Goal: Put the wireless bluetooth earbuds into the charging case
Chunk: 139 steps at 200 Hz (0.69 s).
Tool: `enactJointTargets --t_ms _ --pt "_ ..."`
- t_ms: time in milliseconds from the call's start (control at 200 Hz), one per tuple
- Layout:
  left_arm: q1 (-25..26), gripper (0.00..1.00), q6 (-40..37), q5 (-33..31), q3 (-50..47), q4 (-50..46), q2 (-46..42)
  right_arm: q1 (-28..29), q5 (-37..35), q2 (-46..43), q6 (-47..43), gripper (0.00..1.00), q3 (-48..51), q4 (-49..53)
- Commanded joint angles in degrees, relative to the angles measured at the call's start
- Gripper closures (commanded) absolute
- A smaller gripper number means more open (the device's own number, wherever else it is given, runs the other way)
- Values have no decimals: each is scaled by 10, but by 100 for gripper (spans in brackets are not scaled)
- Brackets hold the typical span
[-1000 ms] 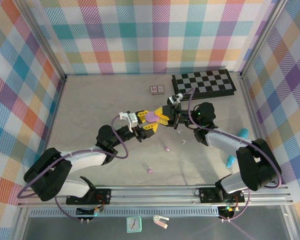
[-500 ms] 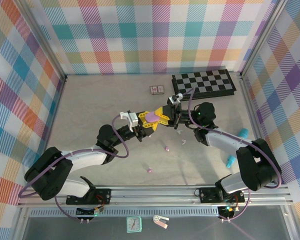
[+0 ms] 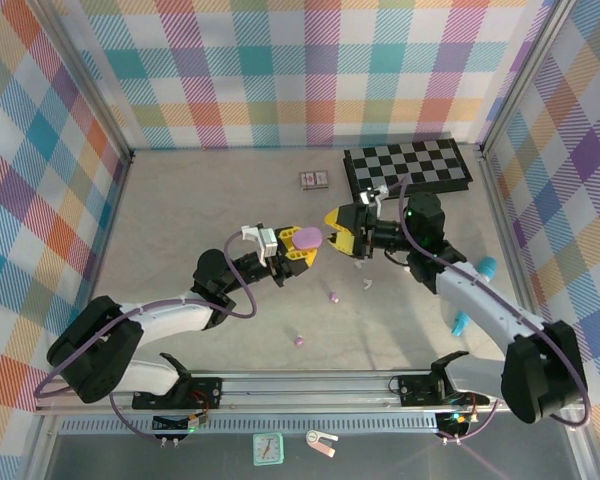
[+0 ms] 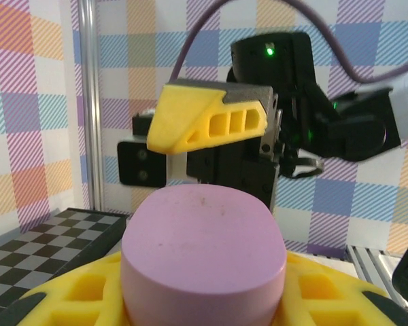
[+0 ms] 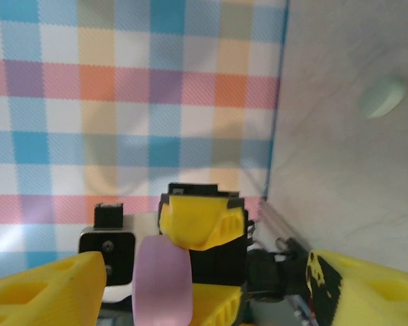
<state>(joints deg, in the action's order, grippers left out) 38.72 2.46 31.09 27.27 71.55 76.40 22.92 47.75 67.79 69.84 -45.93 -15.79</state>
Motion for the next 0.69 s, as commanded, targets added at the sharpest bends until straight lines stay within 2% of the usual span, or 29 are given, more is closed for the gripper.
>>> enactJointTargets --t_ms 0,175,350,490,690 --pt "-15 69 -32 56 -3 -34 -26 -1 -53 -38 -253 18 -59 232" --pt "-39 68 -72 148 24 -171 -63 9 -95 -78 -541 11 -109 376" --pt "-43 68 -113 177 43 -265 -92 64 -103 -114 -783 10 -105 398" --pt "-43 68 -86 211 57 -263 -82 104 -110 -102 -857 9 -119 387" --pt "-43 68 -32 220 56 -194 -59 130 -147 -62 -880 9 -143 395"
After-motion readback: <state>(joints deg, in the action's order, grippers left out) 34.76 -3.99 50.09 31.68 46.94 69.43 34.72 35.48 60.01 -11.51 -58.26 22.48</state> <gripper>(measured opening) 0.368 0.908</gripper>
